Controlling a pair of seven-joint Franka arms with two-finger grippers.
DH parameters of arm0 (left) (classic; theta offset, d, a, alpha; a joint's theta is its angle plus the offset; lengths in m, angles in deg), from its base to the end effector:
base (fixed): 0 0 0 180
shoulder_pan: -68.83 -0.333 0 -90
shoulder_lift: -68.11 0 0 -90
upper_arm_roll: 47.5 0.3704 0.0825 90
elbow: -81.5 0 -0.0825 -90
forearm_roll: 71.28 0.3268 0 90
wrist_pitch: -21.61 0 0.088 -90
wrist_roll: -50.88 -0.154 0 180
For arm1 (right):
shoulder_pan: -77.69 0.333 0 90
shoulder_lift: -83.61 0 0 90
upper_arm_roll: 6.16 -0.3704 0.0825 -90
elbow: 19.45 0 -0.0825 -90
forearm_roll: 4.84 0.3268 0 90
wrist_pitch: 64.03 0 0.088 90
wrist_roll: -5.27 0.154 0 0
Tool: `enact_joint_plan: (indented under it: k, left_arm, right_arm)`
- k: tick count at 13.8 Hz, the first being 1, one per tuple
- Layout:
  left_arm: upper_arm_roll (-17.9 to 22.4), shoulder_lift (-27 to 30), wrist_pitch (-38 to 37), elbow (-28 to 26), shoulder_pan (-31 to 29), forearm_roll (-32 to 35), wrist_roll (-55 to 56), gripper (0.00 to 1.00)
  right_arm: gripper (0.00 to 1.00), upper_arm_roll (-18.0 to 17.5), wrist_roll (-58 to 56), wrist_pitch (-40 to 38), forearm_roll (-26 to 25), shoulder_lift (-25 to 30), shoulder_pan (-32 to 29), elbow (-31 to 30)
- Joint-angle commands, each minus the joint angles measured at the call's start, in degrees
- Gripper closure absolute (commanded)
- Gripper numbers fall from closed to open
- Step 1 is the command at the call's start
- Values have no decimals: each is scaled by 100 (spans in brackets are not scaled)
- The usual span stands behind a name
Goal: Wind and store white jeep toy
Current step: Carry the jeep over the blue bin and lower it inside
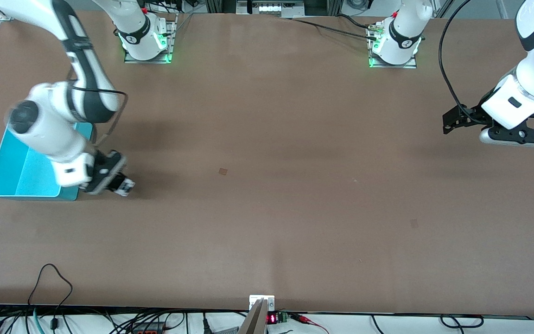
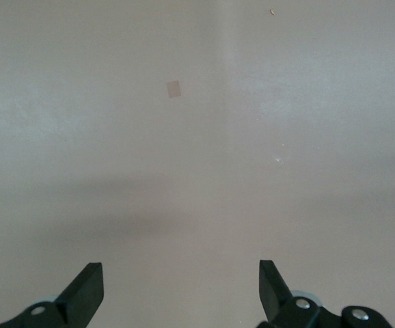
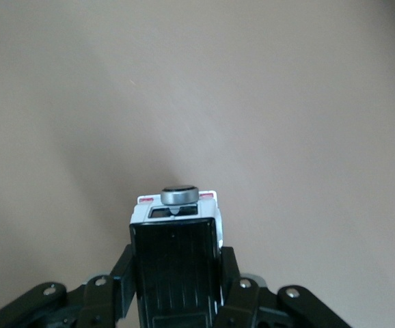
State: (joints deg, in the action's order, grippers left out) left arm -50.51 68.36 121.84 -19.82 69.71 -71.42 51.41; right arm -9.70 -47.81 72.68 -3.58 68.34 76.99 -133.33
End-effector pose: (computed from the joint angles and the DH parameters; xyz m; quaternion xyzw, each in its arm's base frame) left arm 0.5020 -0.0345 0.5667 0.9995 -0.0291 -0.0074 0.0008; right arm 0.5895 0.0280 0.3855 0.8855 0.4597 0.0667 0.0135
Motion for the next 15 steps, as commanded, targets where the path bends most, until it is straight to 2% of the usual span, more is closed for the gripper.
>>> enact_joint_plan:
  k: [1, 7, 10, 15]
  left_arm:
    - [-15, -24, -91, 95, -9, -13, 8, 0]
    - [-15, -24, -64, 95, 0, -13, 17, 0]
    - [-15, -24, -73, 95, 0, -13, 17, 0]
    - [-15, -24, -73, 95, 0, -13, 17, 0]
  right_arm:
    - [100, -59, 919, -626, 41, 497, -193, -65]
    - [100, 380, 2597, -1163, -477, 745, -562, -108]
    - [100, 407, 3627, -1234, -898, 745, -947, -213]
    - [100, 407, 3700, -902, -944, 666, -1695, -617]
